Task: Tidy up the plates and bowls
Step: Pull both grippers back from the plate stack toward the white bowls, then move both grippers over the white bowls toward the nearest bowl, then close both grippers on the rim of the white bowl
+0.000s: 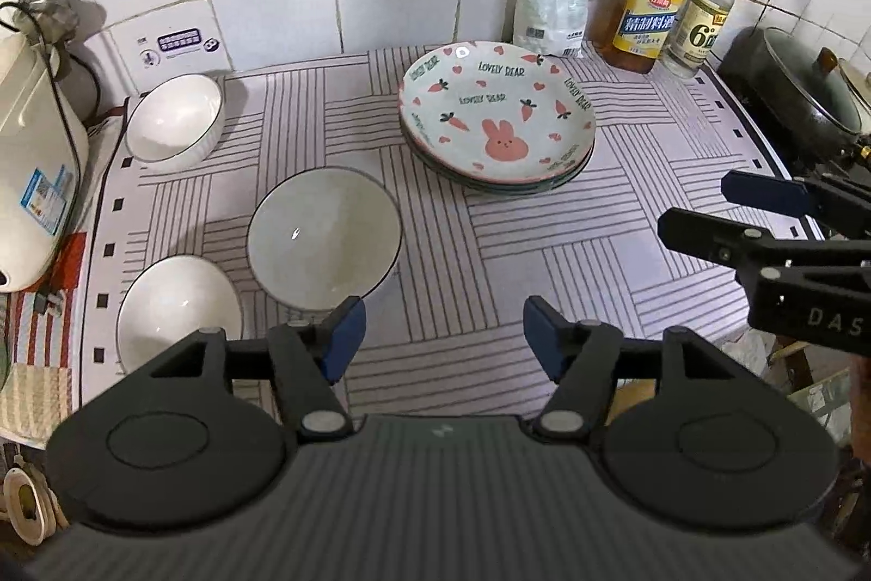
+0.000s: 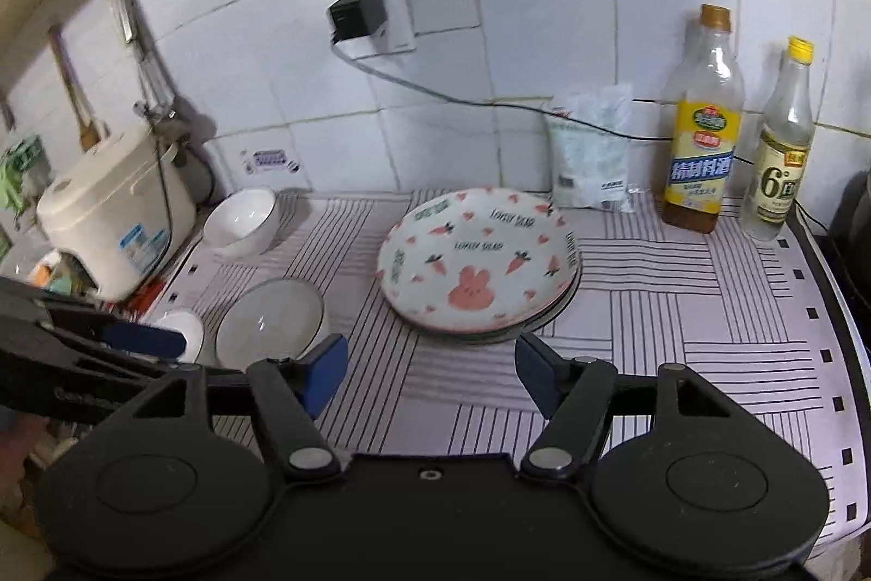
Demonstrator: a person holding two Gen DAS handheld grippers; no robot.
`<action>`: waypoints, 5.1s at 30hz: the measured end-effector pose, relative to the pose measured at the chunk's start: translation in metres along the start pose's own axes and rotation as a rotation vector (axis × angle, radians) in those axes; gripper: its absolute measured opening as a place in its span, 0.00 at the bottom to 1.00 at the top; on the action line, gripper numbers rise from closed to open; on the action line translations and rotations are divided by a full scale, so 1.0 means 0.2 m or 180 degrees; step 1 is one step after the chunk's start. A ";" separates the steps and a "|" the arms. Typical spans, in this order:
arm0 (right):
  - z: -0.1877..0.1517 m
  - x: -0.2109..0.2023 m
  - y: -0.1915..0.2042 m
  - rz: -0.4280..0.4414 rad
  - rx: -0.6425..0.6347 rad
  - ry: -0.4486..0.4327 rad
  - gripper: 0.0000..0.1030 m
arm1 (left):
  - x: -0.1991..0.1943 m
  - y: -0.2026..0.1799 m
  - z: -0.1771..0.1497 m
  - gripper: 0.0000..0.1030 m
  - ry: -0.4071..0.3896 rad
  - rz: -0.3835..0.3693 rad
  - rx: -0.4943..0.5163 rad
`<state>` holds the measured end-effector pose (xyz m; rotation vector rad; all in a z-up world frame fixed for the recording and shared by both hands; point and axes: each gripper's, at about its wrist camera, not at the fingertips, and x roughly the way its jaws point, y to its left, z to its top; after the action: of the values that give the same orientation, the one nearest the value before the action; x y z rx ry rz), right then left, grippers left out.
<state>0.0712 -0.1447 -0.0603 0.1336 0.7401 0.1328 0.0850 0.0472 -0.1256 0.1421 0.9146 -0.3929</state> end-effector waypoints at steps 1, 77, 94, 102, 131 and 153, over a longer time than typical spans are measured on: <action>-0.01 0.00 0.02 0.0005 -0.0038 -0.0002 0.71 | 0.00 0.01 -0.01 0.63 0.0005 0.0005 0.0000; -0.14 1.12 0.63 0.0511 -0.1028 -0.0482 0.93 | 0.81 0.73 0.45 0.20 0.0037 0.0382 0.0005; -0.07 1.23 0.67 0.0291 -0.0823 -0.0200 0.95 | 0.83 0.80 0.46 0.24 -0.0035 0.0518 -0.0374; -0.08 0.98 0.58 0.0323 -0.0470 -0.0052 0.95 | 0.54 0.83 0.33 0.29 -0.0205 0.0362 -0.0482; 0.00 0.24 0.76 0.0355 -0.0580 -0.0454 0.96 | -0.14 0.89 -0.12 0.40 -0.0314 0.0289 -0.0280; -0.17 0.32 0.99 0.0600 -0.0910 -0.0385 0.94 | 0.02 1.04 -0.31 0.52 0.0075 0.0235 -0.0548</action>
<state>0.0805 0.0642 -0.0945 -0.0614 0.5802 0.4046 0.1219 0.2560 -0.1763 0.0226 0.9592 -0.2430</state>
